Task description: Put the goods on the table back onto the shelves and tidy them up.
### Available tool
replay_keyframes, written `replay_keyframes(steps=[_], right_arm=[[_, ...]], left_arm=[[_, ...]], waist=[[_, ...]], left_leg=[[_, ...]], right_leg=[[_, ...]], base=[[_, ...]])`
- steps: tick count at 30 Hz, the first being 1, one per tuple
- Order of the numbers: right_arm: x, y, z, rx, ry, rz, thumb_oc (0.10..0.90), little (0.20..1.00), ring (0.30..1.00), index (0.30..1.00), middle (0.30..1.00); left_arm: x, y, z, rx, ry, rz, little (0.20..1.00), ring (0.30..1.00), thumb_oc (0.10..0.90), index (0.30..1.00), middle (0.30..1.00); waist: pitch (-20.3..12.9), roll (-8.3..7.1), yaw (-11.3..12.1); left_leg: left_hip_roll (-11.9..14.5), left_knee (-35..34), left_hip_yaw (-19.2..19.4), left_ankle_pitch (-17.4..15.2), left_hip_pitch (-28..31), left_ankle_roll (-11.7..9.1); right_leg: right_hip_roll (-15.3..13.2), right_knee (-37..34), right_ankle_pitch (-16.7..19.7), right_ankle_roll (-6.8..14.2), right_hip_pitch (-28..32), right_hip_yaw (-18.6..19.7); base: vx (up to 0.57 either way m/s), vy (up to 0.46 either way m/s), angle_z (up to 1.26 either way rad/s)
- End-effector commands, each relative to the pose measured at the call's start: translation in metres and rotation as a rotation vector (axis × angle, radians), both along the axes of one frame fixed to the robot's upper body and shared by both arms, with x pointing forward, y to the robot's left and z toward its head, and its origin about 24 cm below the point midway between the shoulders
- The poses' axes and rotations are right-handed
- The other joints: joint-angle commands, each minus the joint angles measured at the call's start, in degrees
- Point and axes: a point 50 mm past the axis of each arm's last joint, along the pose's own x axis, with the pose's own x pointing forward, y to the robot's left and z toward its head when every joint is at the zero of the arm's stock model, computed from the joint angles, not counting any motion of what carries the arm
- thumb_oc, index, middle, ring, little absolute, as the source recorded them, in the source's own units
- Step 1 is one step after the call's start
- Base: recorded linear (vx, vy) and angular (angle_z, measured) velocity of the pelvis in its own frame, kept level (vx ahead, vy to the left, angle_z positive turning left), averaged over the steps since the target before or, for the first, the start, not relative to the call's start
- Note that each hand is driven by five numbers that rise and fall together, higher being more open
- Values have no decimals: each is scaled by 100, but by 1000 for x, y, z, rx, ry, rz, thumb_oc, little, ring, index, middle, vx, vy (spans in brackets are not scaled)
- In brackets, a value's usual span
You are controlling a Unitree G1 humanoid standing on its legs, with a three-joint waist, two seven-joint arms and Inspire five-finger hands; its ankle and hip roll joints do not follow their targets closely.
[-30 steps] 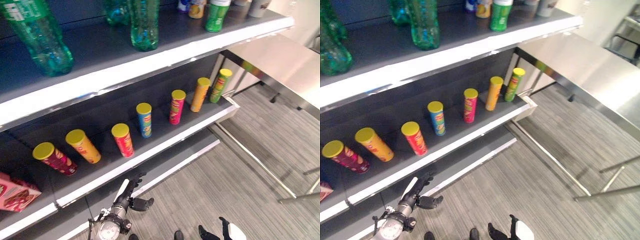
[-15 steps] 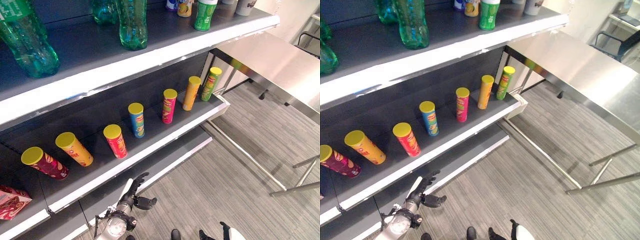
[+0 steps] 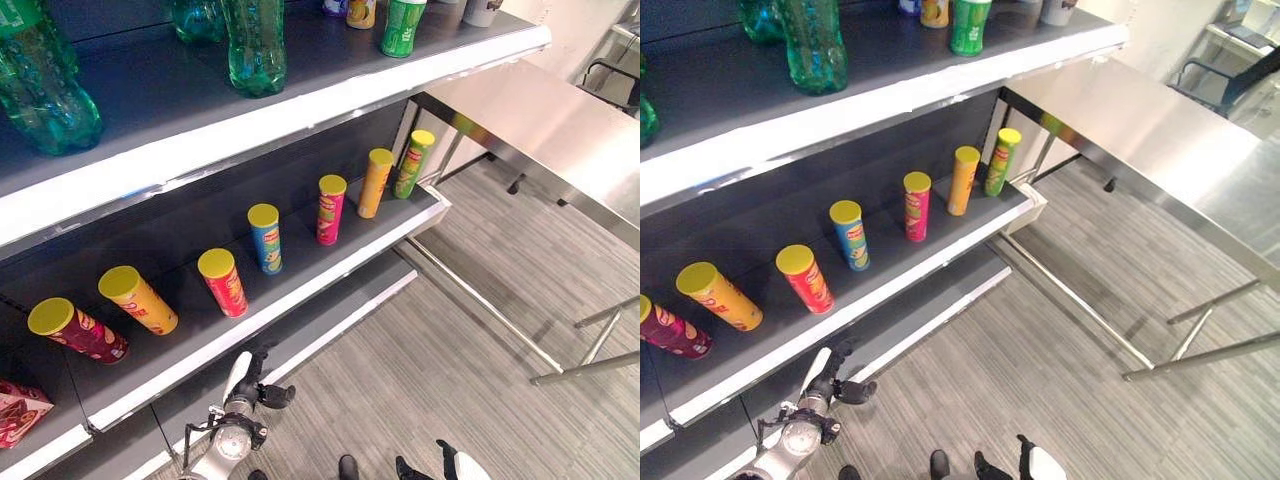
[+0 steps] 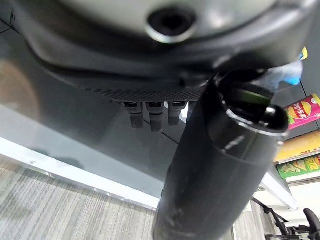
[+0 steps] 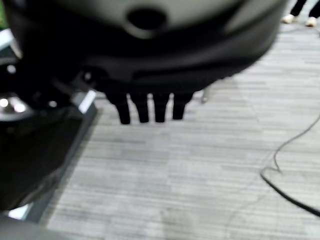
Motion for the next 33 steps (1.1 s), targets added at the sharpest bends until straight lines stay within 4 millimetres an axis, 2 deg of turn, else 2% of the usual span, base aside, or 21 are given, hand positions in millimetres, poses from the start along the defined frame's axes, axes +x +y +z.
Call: replay_keyframes(steps=[1,12,18,21,22,24,25,26,27,28,29,33], right_arm=[[-16,-14,4,-58,-10,22,800,900,900,900,900],[-23,-14,4,-60,2,42,800,900,900,900,900],[-24,-13,5,-52,-4,46,800,900,900,900,900],[-23,-14,5,-50,2,61,800,900,900,900,900],[-19,-15,6,-53,-7,73,800,900,900,900,900],[-7,-19,8,-62,-43,103,800,900,900,900,900],[-5,-20,9,-64,-46,103,800,900,900,900,900],[-5,-20,9,-64,-46,103,800,900,900,900,900],[-1,-25,10,-72,-54,97,800,900,900,900,900],[2,-29,12,-79,-69,82,800,900,900,900,900],[-2,-28,11,-68,-58,48,800,900,900,900,900],[-6,-30,10,-83,-51,12,800,900,900,900,900]], left_arm=[[55,-9,47,-40,-283,37,900,900,800,900,900],[67,21,59,-3,-325,170,900,900,800,900,900],[68,27,62,-1,-338,197,900,900,800,900,900],[63,32,57,-6,-320,225,900,900,800,900,900],[64,32,60,-13,-332,235,900,900,800,900,900],[71,33,69,-25,-374,249,900,900,800,900,900],[73,31,71,-32,-384,249,900,900,800,900,900],[73,31,71,-32,-384,249,900,900,800,900,900],[77,28,75,-47,-405,249,900,900,800,900,900],[78,25,77,-55,-412,241,900,900,800,900,900],[72,25,70,-63,-390,246,900,900,800,900,900],[65,26,63,-58,-364,255,900,900,800,900,900]], waist=[[-130,119,-36],[-205,65,-108],[-254,51,-134],[-288,66,-142],[-229,-7,-118],[-36,-201,-21],[-35,-232,0],[-44,-232,-6],[28,-265,59],[47,-276,66],[-64,-127,36],[-198,-84,-35]], left_leg=[[506,16,-297,-415,292,-469],[539,16,-217,-444,385,-496],[563,16,-204,-456,449,-511],[549,34,-165,-521,675,-467],[554,526,-240,-641,503,-437],[558,1452,-764,-747,-188,-502],[506,1442,-1026,-769,-382,-503],[504,1441,-1030,-765,-392,-503],[535,1383,-1321,-661,-674,-504],[596,1290,-1442,-491,-932,-496],[699,687,-1297,-374,-583,-469],[628,331,-1028,-262,-320,-492]], right_leg=[[-96,117,340,389,-424,-211],[-42,123,325,381,-415,-135],[-14,151,279,364,-377,-141],[60,364,74,327,-292,7],[65,497,27,291,-302,116],[109,633,-8,197,-459,277],[81,621,-10,190,-506,273],[79,622,-11,191,-514,269],[53,617,-6,189,-485,298],[1,603,13,197,-519,257],[40,623,-60,260,-532,243],[-56,541,-42,331,-544,324]], base=[[21,-10,-23],[24,-8,-2],[14,-5,0],[48,19,-5],[-57,-37,-24],[-150,-62,-38],[-93,-15,-30],[-53,27,-38],[-62,38,-35],[18,158,-23],[79,191,15],[87,166,-6]])
